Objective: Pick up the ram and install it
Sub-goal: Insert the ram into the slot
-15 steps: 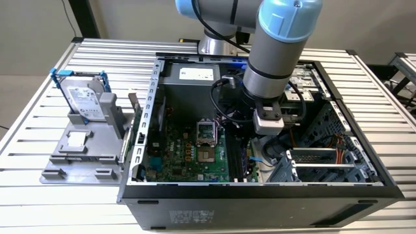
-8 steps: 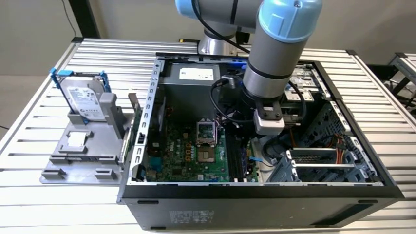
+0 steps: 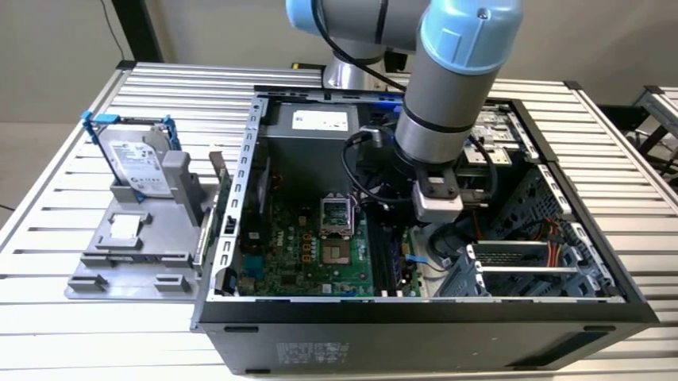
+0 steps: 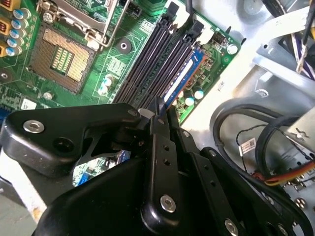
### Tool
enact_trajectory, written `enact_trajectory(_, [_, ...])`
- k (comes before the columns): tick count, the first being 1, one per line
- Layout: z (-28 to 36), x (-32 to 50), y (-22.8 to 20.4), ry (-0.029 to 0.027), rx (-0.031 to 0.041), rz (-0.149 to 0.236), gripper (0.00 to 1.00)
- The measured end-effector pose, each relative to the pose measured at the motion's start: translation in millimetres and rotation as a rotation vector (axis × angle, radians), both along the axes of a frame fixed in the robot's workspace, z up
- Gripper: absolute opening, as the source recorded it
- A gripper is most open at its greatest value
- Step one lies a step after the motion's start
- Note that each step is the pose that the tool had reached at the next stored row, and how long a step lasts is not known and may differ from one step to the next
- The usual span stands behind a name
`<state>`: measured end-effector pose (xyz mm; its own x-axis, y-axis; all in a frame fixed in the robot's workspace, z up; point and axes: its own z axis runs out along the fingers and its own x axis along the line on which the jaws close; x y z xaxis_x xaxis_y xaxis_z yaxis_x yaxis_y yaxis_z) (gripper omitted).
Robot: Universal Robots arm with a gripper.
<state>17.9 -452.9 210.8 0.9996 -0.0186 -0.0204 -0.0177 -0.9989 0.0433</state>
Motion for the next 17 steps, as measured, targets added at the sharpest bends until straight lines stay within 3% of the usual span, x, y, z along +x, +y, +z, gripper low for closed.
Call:
enact_trajectory(6, [-2.6, -0.1, 0.0, 0.0011, -0.0016, 0.000, 0.00])
enact_trajectory(7, [-3.6, 0.0, 0.0, 0.0007, 0.0003, 0.000, 1.00])
enact_trajectory(9, [-3.5, 0.0, 0.0, 0.0014, -0.0007, 0.000, 1.00])
enact_trajectory(14, [16.6, 0.0, 0.2, 0.0016, -0.0010, -0.011, 1.00])
enact_trajectory(16, [18.3, -0.3, 1.1, 0.0014, -0.0003, -0.010, 1.00])
enact_trajectory(17, [18.4, -0.4, 1.0, 0.0014, -0.0006, -0.008, 0.00])
